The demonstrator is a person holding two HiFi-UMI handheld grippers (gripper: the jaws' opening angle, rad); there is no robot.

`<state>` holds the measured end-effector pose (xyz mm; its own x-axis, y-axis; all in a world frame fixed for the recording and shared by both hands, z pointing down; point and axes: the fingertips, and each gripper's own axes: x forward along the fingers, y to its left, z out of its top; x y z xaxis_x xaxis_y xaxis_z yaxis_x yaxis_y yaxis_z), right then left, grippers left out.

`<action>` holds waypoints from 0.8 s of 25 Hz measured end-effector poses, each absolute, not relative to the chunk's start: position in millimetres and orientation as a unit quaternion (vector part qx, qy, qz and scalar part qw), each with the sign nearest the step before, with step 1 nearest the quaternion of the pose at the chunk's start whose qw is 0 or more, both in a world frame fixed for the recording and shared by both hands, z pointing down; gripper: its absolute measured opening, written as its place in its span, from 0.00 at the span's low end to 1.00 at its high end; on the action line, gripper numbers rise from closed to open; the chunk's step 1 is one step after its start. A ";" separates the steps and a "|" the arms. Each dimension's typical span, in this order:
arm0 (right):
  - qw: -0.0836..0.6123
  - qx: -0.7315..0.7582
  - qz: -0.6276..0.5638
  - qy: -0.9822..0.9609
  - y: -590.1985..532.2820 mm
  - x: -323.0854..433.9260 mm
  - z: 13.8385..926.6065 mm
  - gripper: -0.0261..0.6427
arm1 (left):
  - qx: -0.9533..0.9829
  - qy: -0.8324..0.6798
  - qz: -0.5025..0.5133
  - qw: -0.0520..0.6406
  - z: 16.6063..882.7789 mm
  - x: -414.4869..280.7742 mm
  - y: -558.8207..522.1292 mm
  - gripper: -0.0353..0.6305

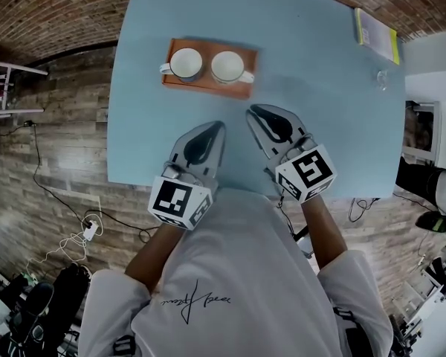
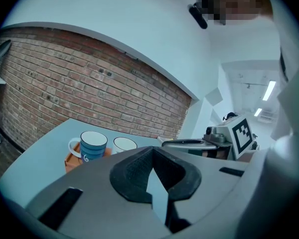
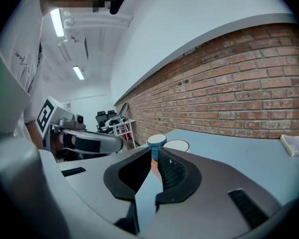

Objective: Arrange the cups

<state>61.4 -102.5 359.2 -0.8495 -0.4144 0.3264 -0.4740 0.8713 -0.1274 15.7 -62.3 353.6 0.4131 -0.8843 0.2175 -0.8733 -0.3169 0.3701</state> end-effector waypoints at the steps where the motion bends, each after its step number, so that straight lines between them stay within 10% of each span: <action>1: 0.145 0.232 0.101 -0.957 -105.1 62.1 361.5 0.07 | 0.811 -0.542 -0.012 0.221 354.3 16.1 -62.4 0.06; 20: 0.180 0.180 0.043 -0.966 -137.4 66.3 398.7 0.08 | 0.805 -0.539 0.005 0.248 370.9 16.9 -67.0 0.06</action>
